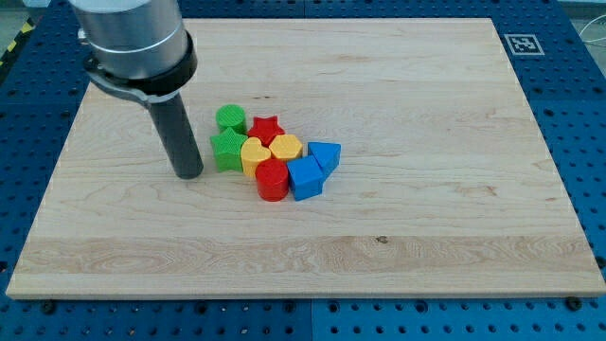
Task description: Push the group of blocks slightly right
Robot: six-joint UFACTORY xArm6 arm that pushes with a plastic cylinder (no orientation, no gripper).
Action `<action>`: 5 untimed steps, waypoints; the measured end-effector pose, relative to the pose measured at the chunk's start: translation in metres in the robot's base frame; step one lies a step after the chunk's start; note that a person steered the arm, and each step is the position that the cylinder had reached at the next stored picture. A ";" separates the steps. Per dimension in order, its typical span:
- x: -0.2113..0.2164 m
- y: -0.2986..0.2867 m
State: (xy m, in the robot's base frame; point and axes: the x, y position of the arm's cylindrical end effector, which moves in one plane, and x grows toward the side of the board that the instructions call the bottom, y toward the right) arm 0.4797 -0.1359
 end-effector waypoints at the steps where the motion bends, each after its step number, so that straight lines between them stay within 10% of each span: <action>1: -0.007 0.008; 5: -0.025 0.049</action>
State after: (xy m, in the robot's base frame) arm 0.4544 -0.0865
